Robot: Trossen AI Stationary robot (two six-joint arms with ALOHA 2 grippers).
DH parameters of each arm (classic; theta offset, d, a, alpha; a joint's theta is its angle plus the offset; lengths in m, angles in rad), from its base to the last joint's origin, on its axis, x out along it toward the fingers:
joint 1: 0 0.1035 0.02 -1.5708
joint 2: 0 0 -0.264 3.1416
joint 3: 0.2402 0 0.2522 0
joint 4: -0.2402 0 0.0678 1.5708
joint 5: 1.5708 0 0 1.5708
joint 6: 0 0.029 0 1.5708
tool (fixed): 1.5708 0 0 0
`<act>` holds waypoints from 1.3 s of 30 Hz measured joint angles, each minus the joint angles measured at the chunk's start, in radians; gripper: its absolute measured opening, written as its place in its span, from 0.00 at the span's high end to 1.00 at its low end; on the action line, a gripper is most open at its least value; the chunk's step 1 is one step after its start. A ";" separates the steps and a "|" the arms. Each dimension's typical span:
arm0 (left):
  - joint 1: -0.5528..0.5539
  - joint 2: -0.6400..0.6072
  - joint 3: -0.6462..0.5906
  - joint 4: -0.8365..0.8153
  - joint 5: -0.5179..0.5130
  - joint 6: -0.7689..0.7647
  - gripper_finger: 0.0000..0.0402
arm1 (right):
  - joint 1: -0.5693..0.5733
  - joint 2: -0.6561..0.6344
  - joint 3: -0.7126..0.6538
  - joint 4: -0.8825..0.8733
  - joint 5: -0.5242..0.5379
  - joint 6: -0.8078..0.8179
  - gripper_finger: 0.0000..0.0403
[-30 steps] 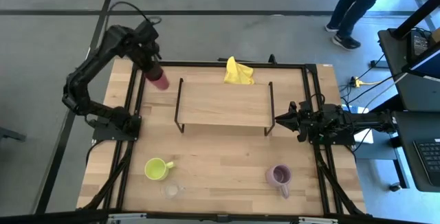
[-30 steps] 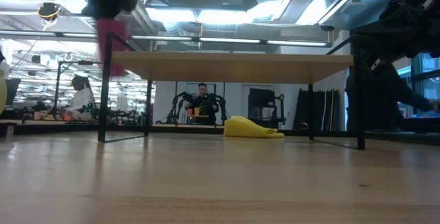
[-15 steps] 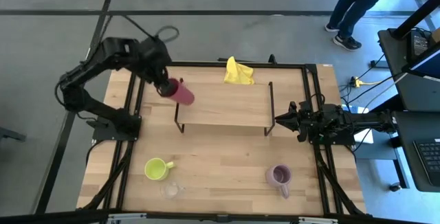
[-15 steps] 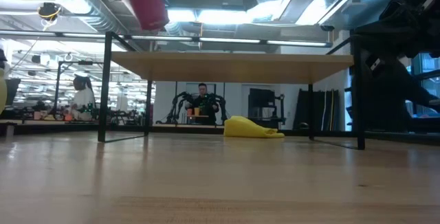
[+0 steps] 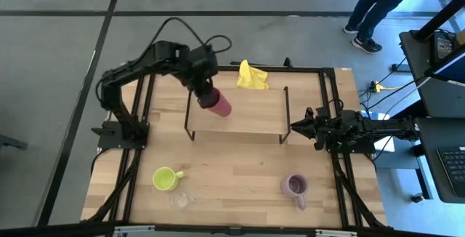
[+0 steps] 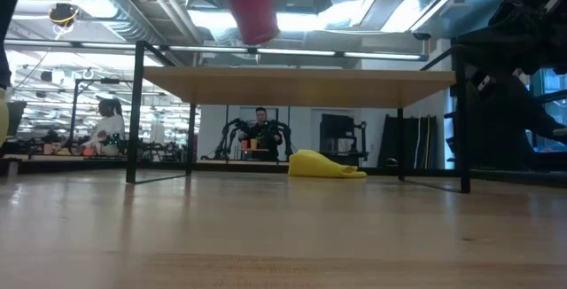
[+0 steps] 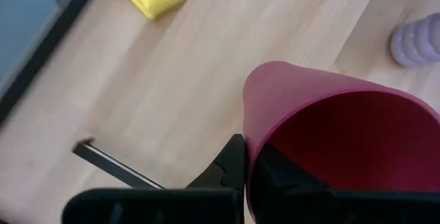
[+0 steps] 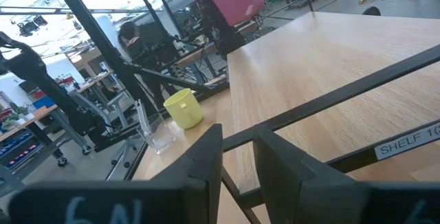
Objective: Stack small to large cups/mugs on shelf
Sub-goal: Put the pink cup on the shelf
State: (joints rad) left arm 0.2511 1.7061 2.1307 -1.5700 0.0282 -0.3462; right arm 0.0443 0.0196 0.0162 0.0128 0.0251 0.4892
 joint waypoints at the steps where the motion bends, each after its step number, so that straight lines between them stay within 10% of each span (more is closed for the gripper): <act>1: 0.013 0.000 -0.012 -0.001 0.020 0.007 1.00 | 0.000 0.000 0.000 0.000 0.000 0.000 0.79; 26: 0.094 -0.104 -0.287 0.000 0.027 0.033 1.00 | 0.000 0.000 0.000 0.007 0.004 -0.003 0.79; 33: 0.094 -0.105 -0.269 -0.001 0.015 0.010 1.00 | -0.005 -0.001 0.001 0.474 0.283 -0.052 0.79; 39: 0.094 -0.105 -0.269 -0.001 0.006 0.014 1.00 | -0.005 0.031 0.128 0.573 0.093 -0.073 0.79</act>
State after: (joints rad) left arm 0.3447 1.6016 1.8622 -1.5711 0.0343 -0.3325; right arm 0.0395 0.0507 0.1439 0.5857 0.1176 0.4160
